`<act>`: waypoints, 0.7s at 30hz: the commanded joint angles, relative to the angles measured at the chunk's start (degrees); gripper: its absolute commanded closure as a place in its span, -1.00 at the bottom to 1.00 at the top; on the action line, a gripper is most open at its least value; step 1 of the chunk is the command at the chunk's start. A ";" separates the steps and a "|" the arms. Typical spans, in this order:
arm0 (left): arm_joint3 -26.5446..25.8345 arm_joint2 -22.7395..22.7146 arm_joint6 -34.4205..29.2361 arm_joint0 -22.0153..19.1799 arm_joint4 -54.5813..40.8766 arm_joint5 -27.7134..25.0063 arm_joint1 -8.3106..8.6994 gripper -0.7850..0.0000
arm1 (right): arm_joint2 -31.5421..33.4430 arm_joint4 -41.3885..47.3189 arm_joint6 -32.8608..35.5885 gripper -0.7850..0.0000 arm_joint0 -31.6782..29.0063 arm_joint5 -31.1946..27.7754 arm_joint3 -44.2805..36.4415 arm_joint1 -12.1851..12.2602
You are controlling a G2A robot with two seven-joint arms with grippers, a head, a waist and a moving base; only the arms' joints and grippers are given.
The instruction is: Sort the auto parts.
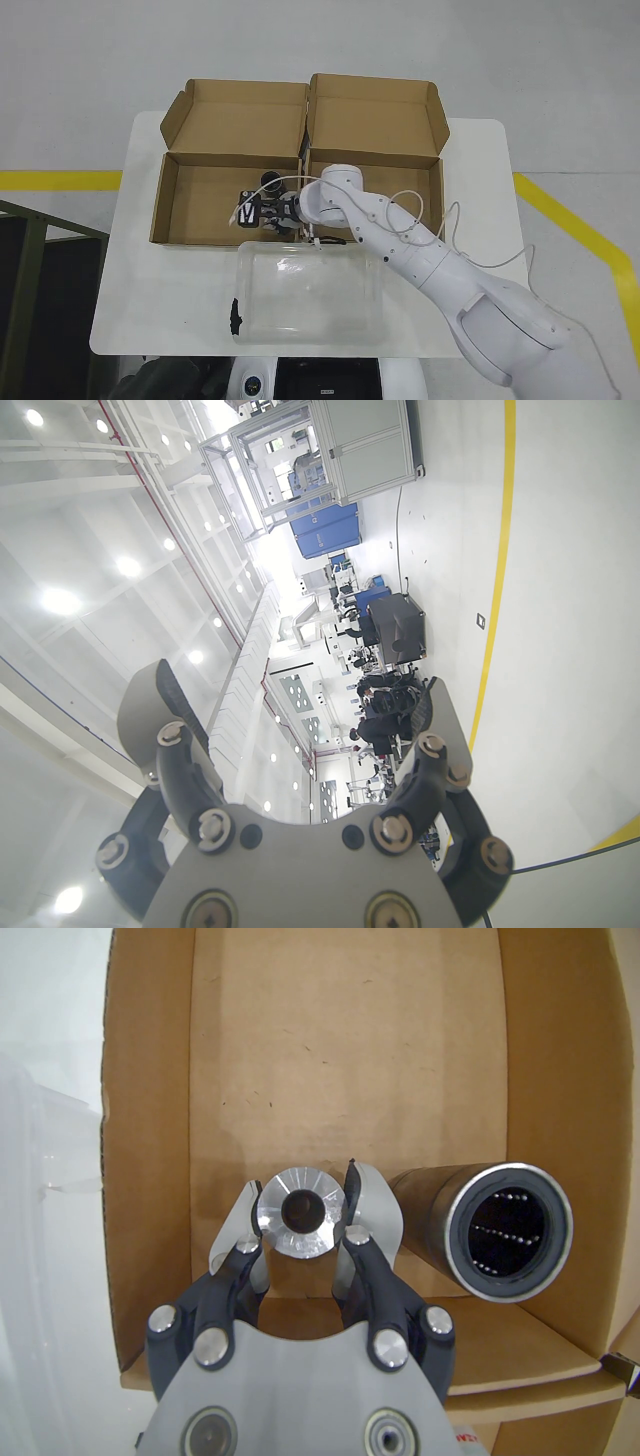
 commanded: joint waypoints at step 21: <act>0.00 0.00 0.00 0.00 0.00 0.00 0.00 -1.00 | 4.74 -3.59 2.16 0.15 -2.97 -1.52 -12.19 1.83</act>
